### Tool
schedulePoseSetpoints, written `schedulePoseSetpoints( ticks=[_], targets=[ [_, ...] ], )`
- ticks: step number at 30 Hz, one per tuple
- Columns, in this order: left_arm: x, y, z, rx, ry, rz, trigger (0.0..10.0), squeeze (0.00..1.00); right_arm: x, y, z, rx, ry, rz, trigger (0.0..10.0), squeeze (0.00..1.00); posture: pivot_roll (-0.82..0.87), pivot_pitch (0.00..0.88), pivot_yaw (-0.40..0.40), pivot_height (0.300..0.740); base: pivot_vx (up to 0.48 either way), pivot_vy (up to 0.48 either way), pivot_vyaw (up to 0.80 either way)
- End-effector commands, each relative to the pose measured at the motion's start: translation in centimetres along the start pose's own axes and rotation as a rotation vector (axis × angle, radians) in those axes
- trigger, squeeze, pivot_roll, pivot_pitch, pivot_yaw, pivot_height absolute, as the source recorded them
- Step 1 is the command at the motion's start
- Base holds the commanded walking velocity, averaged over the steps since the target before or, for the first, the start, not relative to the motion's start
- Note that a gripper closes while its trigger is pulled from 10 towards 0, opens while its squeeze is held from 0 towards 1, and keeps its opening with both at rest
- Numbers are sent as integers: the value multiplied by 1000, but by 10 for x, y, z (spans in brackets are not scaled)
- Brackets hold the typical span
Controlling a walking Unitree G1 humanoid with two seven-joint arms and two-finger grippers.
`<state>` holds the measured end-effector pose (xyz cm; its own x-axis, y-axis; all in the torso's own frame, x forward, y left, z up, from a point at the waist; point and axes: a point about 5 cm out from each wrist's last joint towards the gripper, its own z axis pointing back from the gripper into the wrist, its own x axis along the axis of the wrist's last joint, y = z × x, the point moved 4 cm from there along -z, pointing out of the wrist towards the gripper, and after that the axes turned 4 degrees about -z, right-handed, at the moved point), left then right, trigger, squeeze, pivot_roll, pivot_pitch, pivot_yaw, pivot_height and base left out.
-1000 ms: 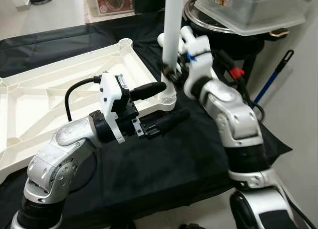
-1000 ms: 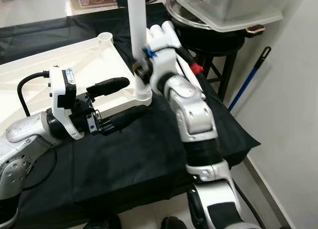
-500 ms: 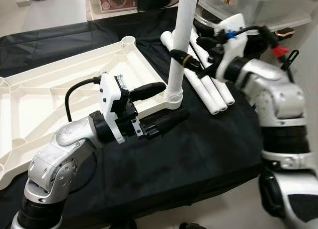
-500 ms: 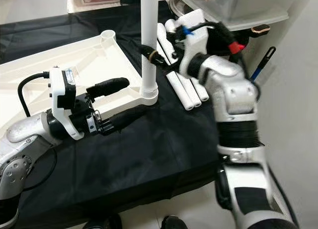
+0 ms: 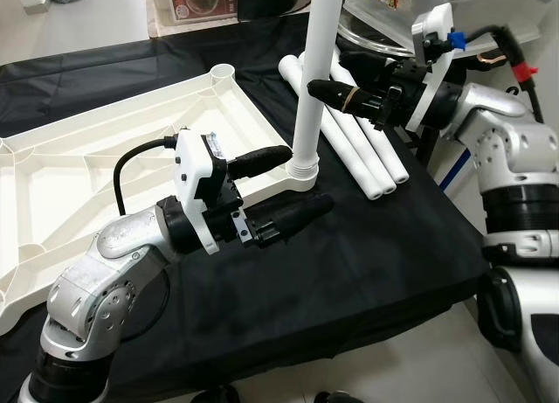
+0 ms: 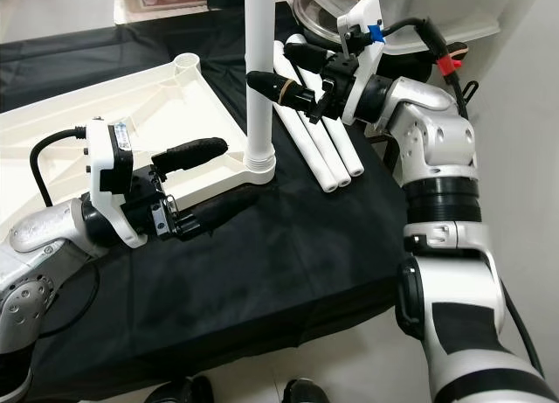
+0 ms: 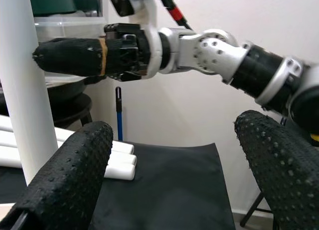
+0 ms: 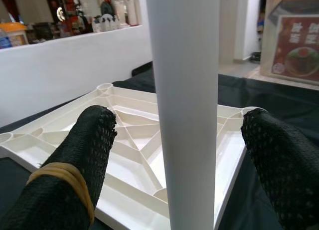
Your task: Building children table
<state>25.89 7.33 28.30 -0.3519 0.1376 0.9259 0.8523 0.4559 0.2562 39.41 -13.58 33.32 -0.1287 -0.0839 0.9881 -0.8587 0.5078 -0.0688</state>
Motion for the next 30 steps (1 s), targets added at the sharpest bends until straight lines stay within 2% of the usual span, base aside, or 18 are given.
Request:
schedulePoseSetpoints(
  ticks=[1,7,8,9,10,11,12,13,20,25,30],
  targets=[
    [3,-5,1,-22,1,1,10000,0,-4,-4,-4,3,-2,7,10000,0,8,215,-16,740,0,0,0],
    [6,-4,3,-17,5,-2,10000,0,-13,-7,-10,-3,23,25,10000,0,27,222,-15,740,0,0,0],
    [7,-4,5,-12,10,-3,10000,0,-18,-4,-12,30,42,37,8314,0,34,223,-15,740,0,0,0],
    [7,-4,5,-12,10,-3,10000,0,-18,-4,-12,30,42,37,8314,0,34,223,-15,740,0,0,0],
    [7,-4,5,-12,11,-4,10000,0,-20,-3,-13,43,52,43,4824,0,34,223,-15,740,0,0,0],
    [7,-4,5,-11,12,-3,10000,0,-22,-2,-13,59,57,44,3725,0,36,224,-15,740,0,0,0],
    [7,-4,5,-11,12,-3,10000,0,-22,-2,-13,59,57,44,3725,0,36,224,-15,740,0,0,0],
    [8,-4,6,-10,13,-2,10000,0,-23,0,-13,79,69,52,0,0,37,225,-16,740,0,0,0],
    [7,-3,6,-6,18,-1,10000,0,-26,1,-14,109,93,77,0,0,35,226,-18,740,0,0,0],
    [6,5,8,39,21,-17,10000,0,-23,-7,-20,11,116,165,0,0,22,227,-23,740,0,0,0],
    [6,8,9,59,22,-23,10000,0,-24,-10,-23,-39,131,202,0,0,17,224,-26,740,0,0,0]
  ],
)
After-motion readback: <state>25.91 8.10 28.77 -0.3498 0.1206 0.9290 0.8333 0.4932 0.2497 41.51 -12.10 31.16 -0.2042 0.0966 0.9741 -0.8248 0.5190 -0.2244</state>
